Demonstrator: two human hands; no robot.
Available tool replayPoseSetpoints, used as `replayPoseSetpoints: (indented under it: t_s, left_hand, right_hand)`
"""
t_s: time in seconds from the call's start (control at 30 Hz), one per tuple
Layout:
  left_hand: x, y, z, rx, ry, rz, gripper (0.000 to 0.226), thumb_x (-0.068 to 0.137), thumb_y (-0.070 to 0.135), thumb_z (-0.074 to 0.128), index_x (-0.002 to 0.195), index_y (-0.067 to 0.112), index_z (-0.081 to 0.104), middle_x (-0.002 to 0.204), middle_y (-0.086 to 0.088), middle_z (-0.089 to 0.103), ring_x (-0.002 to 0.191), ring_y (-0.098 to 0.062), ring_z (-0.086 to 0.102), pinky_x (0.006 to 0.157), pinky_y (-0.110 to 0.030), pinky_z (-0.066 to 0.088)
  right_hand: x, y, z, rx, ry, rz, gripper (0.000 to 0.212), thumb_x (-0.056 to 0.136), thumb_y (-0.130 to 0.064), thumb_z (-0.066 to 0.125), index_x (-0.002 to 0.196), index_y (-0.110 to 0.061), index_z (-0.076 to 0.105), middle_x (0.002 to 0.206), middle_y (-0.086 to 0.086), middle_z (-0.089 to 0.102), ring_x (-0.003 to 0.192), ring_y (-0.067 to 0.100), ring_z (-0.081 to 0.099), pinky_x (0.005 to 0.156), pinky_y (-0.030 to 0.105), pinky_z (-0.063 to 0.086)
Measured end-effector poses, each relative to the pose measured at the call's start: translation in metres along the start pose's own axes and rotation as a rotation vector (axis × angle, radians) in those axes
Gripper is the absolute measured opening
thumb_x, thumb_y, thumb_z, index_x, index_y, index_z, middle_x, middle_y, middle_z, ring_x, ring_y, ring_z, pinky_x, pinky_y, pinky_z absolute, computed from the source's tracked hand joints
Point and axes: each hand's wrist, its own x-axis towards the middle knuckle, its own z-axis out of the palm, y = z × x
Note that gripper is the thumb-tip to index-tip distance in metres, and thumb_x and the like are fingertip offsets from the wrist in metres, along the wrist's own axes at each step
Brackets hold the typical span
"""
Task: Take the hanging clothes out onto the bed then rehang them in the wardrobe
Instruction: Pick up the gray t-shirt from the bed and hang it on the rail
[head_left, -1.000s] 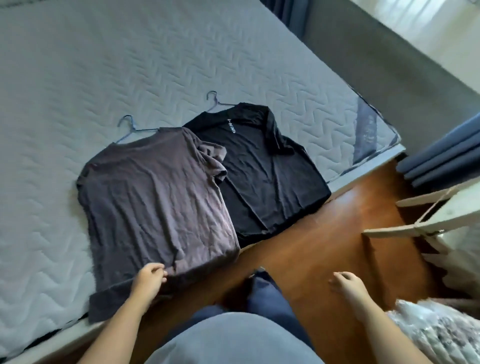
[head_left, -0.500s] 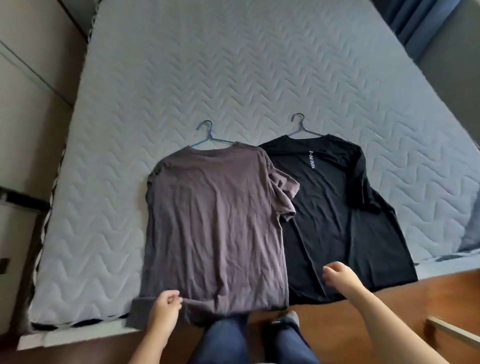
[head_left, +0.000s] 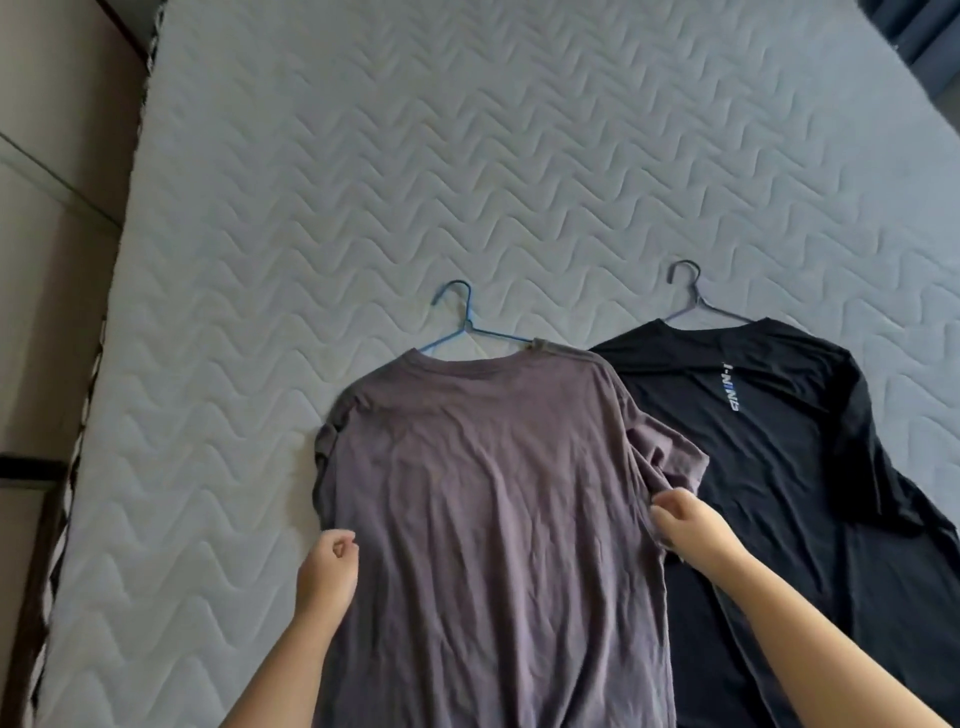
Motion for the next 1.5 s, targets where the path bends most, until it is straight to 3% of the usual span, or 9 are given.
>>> replayPoseSetpoints:
  t_s: [0.17,0.27,0.47,0.77,1.0,1.1,1.3,1.4,1.5]
  left_hand:
    - [0.06,0.055,0.007,0.059,0.043,0.085,0.024,0.092,0.01,0.044,0.112,0.005,0.057,0.116,-0.016,0.06,0.106,-0.033,0.056,0.079,-0.032,0.039]
    - [0.097,0.078,0.012,0.09,0.064,0.142,0.027,0.09,0.008,0.045,0.114,0.002,0.056,0.119,-0.02,0.058,0.108,-0.034,0.055,0.087,-0.035,0.041]
    - [0.159,0.103,0.018,0.238,0.167,0.221,0.034,0.087,0.007,0.052,0.12,-0.002,0.054,0.122,-0.026,0.055,0.114,-0.041,0.05,0.098,-0.045,0.04]
    - [0.22,0.11,0.023,0.21,0.129,0.13,0.044,0.087,0.01,0.054,0.129,0.0,0.047,0.131,-0.025,0.05,0.122,-0.038,0.046,0.104,-0.042,0.035]
    - [0.226,0.108,0.034,0.156,0.169,0.062,0.03,0.086,0.012,0.055,0.113,0.001,0.058,0.116,-0.023,0.06,0.109,-0.039,0.055,0.094,-0.043,0.043]
    - [0.213,0.104,0.032,-0.005,0.209,-0.006,0.028,0.088,0.009,0.051,0.113,0.0,0.058,0.118,-0.022,0.06,0.109,-0.037,0.054,0.093,-0.041,0.041]
    - [0.164,0.103,0.01,-0.276,0.22,-0.047,0.027,0.089,0.004,0.049,0.114,-0.004,0.057,0.121,-0.022,0.058,0.112,-0.035,0.053,0.094,-0.037,0.04]
    - [0.129,0.097,-0.001,-0.302,0.202,-0.028,0.025,0.089,0.004,0.049,0.111,-0.005,0.058,0.118,-0.022,0.058,0.111,-0.035,0.053,0.092,-0.036,0.039]
    - [0.092,0.083,-0.013,-0.254,0.183,0.002,0.021,0.089,0.006,0.051,0.106,-0.002,0.059,0.113,-0.021,0.06,0.107,-0.035,0.054,0.087,-0.034,0.038]
  right_hand:
    - [0.071,-0.042,-0.013,0.028,0.088,0.012,0.028,0.089,-0.018,0.051,0.115,-0.007,0.054,0.109,0.009,0.063,0.102,0.027,0.058,0.077,0.027,0.036]
    - [0.109,-0.06,-0.021,0.071,0.145,0.019,0.031,0.089,-0.018,0.05,0.118,-0.006,0.051,0.108,0.01,0.061,0.095,0.028,0.056,0.079,0.032,0.042]
    - [0.172,-0.086,-0.021,0.037,0.174,-0.013,0.042,0.089,-0.02,0.051,0.128,-0.008,0.046,0.121,0.013,0.056,0.105,0.029,0.055,0.079,0.031,0.039]
    - [0.225,-0.105,0.001,-0.101,0.156,-0.008,0.048,0.09,-0.024,0.052,0.132,-0.005,0.041,0.131,0.02,0.044,0.112,0.036,0.051,0.091,0.039,0.042]
    - [0.223,-0.098,0.003,-0.063,0.195,0.019,0.032,0.091,-0.012,0.048,0.121,-0.001,0.047,0.123,0.022,0.045,0.094,0.037,0.053,0.079,0.036,0.04]
    - [0.214,-0.1,0.003,0.004,0.227,0.044,0.028,0.09,-0.008,0.046,0.117,0.001,0.048,0.119,0.024,0.052,0.1,0.038,0.053,0.076,0.033,0.036]
    - [0.165,-0.102,0.0,0.154,0.22,0.121,0.023,0.093,-0.006,0.039,0.114,0.0,0.045,0.112,0.025,0.057,0.086,0.032,0.05,0.066,0.033,0.034]
    - [0.129,-0.094,-0.002,0.215,0.232,0.175,0.023,0.093,-0.007,0.036,0.115,-0.002,0.043,0.11,0.026,0.058,0.09,0.033,0.051,0.075,0.034,0.036]
    - [0.084,-0.083,-0.007,0.211,0.221,0.191,0.025,0.095,-0.008,0.034,0.118,-0.001,0.042,0.097,0.022,0.057,0.067,0.024,0.047,0.061,0.029,0.037]
